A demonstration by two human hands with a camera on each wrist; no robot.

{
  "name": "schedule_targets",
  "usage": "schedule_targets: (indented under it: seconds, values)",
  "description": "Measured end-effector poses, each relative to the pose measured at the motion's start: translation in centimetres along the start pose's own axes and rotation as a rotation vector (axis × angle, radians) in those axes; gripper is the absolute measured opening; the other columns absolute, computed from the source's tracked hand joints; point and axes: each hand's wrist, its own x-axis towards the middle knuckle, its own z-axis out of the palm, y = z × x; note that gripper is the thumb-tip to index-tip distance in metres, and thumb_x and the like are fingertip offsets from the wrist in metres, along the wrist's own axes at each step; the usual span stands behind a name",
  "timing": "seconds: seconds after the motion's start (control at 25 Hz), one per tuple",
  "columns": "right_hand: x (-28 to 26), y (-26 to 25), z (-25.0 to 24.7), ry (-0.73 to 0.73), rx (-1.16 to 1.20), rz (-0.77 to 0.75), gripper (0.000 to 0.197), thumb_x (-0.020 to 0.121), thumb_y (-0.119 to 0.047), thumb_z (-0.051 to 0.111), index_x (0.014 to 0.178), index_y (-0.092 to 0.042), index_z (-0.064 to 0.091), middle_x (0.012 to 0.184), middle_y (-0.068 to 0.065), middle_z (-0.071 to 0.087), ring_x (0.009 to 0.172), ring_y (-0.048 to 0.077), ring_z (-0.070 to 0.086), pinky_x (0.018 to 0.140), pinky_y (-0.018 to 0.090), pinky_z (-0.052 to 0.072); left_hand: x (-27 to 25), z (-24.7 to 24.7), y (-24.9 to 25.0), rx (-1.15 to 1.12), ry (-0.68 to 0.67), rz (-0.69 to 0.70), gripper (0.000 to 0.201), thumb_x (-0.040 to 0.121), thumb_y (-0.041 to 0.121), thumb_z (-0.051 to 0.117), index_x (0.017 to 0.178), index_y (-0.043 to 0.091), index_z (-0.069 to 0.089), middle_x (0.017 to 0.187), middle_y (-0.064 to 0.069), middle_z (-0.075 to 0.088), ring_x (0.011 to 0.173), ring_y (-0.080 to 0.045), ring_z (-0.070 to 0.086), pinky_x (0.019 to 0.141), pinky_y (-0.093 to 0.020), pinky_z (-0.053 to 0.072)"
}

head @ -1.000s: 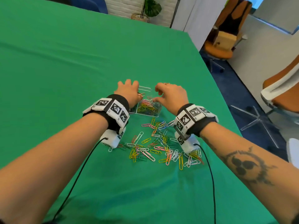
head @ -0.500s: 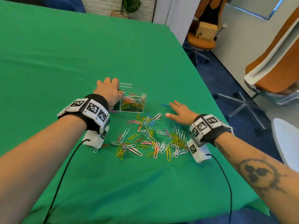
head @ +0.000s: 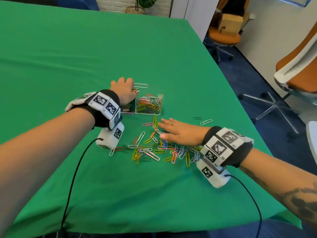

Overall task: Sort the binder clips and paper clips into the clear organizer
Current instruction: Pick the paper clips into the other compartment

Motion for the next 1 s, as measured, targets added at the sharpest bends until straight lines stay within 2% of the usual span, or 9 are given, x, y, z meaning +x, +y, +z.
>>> schedule_targets:
  seconds: [0.08, 0.28, 0.36, 0.44, 0.56, 0.68, 0.76, 0.92, 1.0]
  values:
    - [2.0, -1.5, -0.9, 0.094, -0.061, -0.007, 0.062, 0.097, -0.046, 0.028, 0.149, -0.014, 0.012, 0.159, 0.008, 0.006, 0.147, 0.022, 0.009, 0.12, 0.042, 0.015, 0.1, -0.6, 0.1, -0.007, -0.064, -0.018, 0.041, 0.096, 0.034, 0.039, 0.126, 0.006, 0.039, 0.13, -0.022, 0.04, 0.121, -0.037, 0.04, 0.103, -0.04, 0.031]
    - [3.5, -3.1, -0.4, -0.15, -0.17, 0.094, 0.067, 0.098, -0.049, 0.019, 0.149, -0.014, -0.003, 0.158, 0.009, -0.014, 0.147, 0.029, -0.007, 0.121, 0.044, 0.003, 0.9, -0.8, -0.2, 0.045, -0.139, 0.005, 0.046, 0.095, 0.04, 0.039, 0.126, 0.006, 0.038, 0.129, -0.022, 0.041, 0.119, -0.038, 0.044, 0.101, -0.042, 0.035]
    - [2.0, -2.9, -0.9, -0.187, -0.144, 0.108, 0.067, 0.097, -0.05, 0.018, 0.149, -0.013, -0.002, 0.158, 0.009, -0.01, 0.147, 0.028, -0.002, 0.121, 0.042, 0.005, 1.0, -0.8, -0.6, 0.036, -0.156, 0.035, 0.045, 0.095, 0.039, 0.04, 0.125, 0.006, 0.038, 0.126, -0.021, 0.042, 0.117, -0.037, 0.044, 0.099, -0.043, 0.036]
    - [1.5, -3.7, -1.4, -0.113, -0.167, 0.1, 0.066, 0.097, -0.051, 0.02, 0.15, -0.015, 0.001, 0.159, 0.006, -0.003, 0.148, 0.025, 0.005, 0.12, 0.044, 0.012, 1.2, -0.9, -0.7, 0.028, -0.163, 0.052, 0.044, 0.094, 0.04, 0.04, 0.124, 0.008, 0.039, 0.126, -0.021, 0.042, 0.117, -0.037, 0.044, 0.1, -0.044, 0.036]
    - [4.0, -7.1, -1.4, -0.008, -0.18, -0.018, 0.065, 0.097, -0.05, 0.025, 0.15, -0.017, 0.006, 0.16, 0.001, 0.001, 0.147, 0.022, 0.007, 0.119, 0.046, 0.017, 1.1, -1.0, -0.8, 0.042, -0.177, 0.04, 0.045, 0.094, 0.041, 0.04, 0.124, 0.008, 0.039, 0.126, -0.021, 0.041, 0.118, -0.038, 0.043, 0.101, -0.044, 0.035]
    - [6.8, -10.0, -1.1, -0.037, -0.12, -0.15, 0.063, 0.099, -0.046, 0.024, 0.15, -0.017, 0.001, 0.159, 0.004, -0.008, 0.147, 0.025, -0.002, 0.119, 0.042, 0.007, 1.0, -1.2, -0.7, 0.042, -0.191, 0.044, 0.046, 0.094, 0.041, 0.039, 0.126, 0.008, 0.038, 0.127, -0.021, 0.041, 0.118, -0.036, 0.043, 0.101, -0.044, 0.036]
    - [7.2, -10.3, -0.9, -0.051, -0.193, -0.173, 0.063, 0.099, -0.045, 0.021, 0.15, -0.016, -0.001, 0.159, 0.004, -0.01, 0.147, 0.024, -0.007, 0.118, 0.038, 0.004, 1.0, -1.2, -0.7, 0.048, -0.188, 0.049, 0.047, 0.094, 0.042, 0.039, 0.126, 0.008, 0.038, 0.127, -0.021, 0.041, 0.118, -0.036, 0.043, 0.101, -0.044, 0.035]
    - [3.4, -8.1, 1.4, -0.111, -0.414, -0.272, 0.062, 0.098, -0.048, 0.021, 0.15, -0.019, 0.002, 0.159, -0.002, -0.009, 0.148, 0.019, -0.003, 0.117, 0.045, 0.014, 0.8, -1.2, -0.8, 0.043, -0.181, 0.05, 0.047, 0.094, 0.042, 0.039, 0.126, 0.007, 0.038, 0.127, -0.022, 0.041, 0.118, -0.037, 0.043, 0.102, -0.044, 0.036]
    - [0.3, -5.3, 2.4, -0.143, -0.464, -0.256, 0.063, 0.097, -0.049, 0.021, 0.15, -0.02, 0.004, 0.159, -0.004, -0.008, 0.148, 0.017, -0.002, 0.116, 0.045, 0.016, 0.7, -1.2, -0.8, 0.038, -0.179, 0.048, 0.047, 0.094, 0.042, 0.039, 0.125, 0.007, 0.039, 0.127, -0.022, 0.042, 0.118, -0.038, 0.044, 0.101, -0.045, 0.036]
